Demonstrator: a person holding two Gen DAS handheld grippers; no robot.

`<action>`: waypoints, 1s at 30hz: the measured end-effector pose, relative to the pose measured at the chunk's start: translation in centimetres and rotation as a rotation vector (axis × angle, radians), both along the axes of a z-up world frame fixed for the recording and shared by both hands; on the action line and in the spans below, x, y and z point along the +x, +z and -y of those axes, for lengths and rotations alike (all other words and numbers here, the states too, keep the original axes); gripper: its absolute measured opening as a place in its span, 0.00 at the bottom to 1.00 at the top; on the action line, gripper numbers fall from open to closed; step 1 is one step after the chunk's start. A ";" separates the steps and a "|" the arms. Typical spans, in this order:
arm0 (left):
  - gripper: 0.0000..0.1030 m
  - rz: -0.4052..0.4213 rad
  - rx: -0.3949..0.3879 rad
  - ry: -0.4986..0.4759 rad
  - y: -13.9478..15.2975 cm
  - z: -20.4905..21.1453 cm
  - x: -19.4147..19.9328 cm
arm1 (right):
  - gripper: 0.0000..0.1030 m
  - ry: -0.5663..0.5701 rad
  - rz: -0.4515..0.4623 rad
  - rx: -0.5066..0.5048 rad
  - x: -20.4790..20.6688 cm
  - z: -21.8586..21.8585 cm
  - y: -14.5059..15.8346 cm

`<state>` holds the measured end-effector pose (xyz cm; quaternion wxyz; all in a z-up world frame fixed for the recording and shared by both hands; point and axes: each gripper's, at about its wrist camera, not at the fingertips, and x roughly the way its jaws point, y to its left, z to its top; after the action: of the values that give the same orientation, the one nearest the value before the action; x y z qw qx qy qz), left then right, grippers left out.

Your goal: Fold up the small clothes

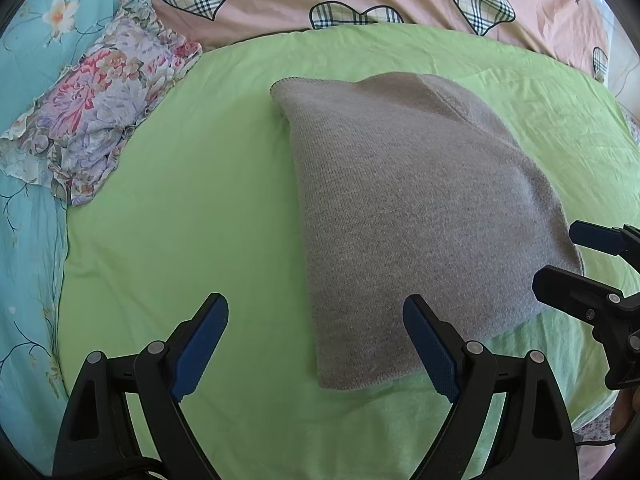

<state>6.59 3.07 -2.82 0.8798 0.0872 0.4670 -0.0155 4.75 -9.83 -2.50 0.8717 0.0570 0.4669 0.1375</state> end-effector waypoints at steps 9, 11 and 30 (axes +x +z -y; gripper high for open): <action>0.87 -0.001 -0.001 0.002 0.0 0.1 -0.1 | 0.96 0.000 0.000 0.000 0.1 0.0 0.1; 0.87 -0.002 -0.004 0.001 0.0 0.1 -0.1 | 0.96 0.000 0.000 0.000 0.1 0.0 0.2; 0.87 0.001 -0.008 -0.005 0.2 0.1 -0.3 | 0.96 -0.002 0.004 0.001 0.0 -0.2 0.3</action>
<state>6.24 2.94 -2.64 0.8804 0.0848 0.4661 -0.0195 4.72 -9.60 -2.21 0.8727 0.0574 0.4651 0.1369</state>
